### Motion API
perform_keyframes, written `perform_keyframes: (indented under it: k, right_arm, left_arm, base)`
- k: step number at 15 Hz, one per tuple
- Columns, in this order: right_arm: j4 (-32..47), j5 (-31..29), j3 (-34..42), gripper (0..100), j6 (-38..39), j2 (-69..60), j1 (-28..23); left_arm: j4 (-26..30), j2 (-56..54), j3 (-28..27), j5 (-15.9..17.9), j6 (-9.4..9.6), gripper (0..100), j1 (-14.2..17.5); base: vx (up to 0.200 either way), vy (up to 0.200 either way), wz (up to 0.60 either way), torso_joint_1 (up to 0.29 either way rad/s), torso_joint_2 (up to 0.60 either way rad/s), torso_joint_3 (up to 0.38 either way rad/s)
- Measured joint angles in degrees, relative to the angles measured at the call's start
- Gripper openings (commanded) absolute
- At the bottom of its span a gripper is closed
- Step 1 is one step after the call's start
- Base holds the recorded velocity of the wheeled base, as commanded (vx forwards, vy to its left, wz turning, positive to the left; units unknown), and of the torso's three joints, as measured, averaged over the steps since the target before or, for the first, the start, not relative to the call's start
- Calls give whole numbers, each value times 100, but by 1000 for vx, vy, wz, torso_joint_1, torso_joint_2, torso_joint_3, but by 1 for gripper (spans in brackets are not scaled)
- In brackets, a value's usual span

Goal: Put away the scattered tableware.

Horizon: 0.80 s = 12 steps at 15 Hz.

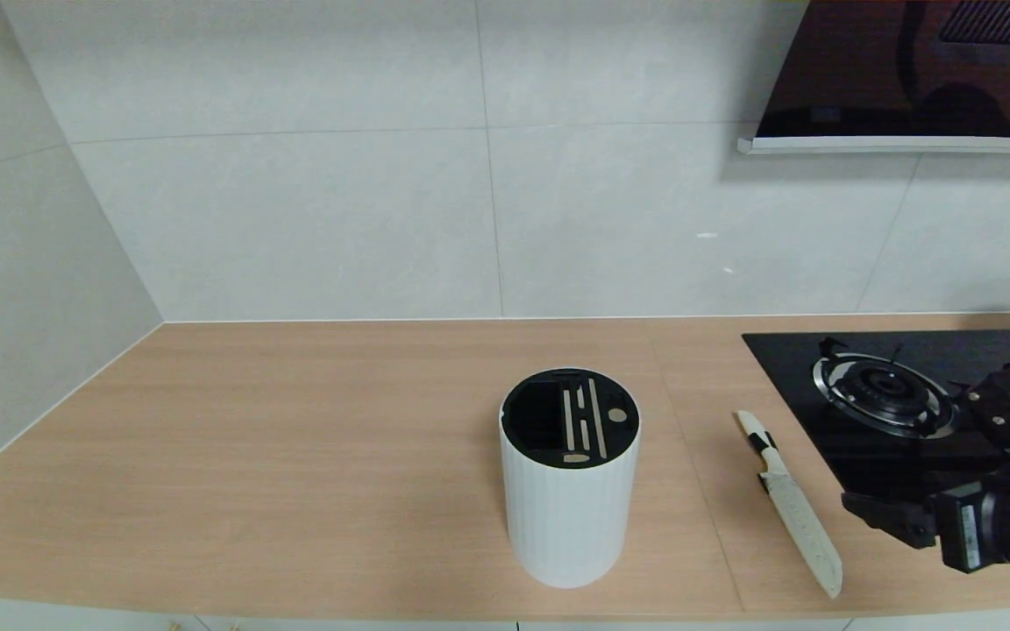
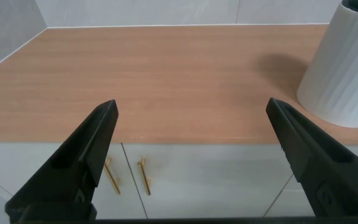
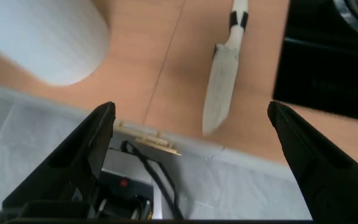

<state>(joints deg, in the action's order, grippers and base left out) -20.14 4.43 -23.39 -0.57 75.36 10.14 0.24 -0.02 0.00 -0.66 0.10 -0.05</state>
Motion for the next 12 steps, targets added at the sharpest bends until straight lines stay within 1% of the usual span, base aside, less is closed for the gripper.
perform_keyframes:
  k: [2, 4, 7, 9, 11, 12]
  right_arm:
    - [-629, -95, -26, 100, -7, 744, 16]
    - [-1084, -185, -74, 100, -9, 1395, 20]
    - [-1409, -385, -262, 100, -13, 2226, 40]
    - [-1760, -496, -328, 100, -11, 2764, 101]
    - [-2393, -674, -352, 100, -5, 3329, 149]
    - [-2833, -786, -361, 100, 2, 3611, 162]
  left_arm:
    - [0, 0, 0, -2, 0, 100, 0]
    - [0, 0, 0, 0, 0, 100, 0]
    - [2, 0, 0, -2, 0, 100, 0]
    - [2, 0, 0, -2, 0, 100, 0]
    - [0, 0, 0, 0, 0, 100, 0]
    - [2, 0, 0, 0, 0, 100, 0]
  base:
    - [0, 0, 0, 0, 0, 0]
    - [0, 0, 0, 0, 0, 0]
    - [0, 0, 0, 0, 0, 0]
    - [0, 0, 0, 0, 0, 0]
    - [0, 0, 0, 0, 0, 0]
    - [0, 0, 0, 0, 0, 0]
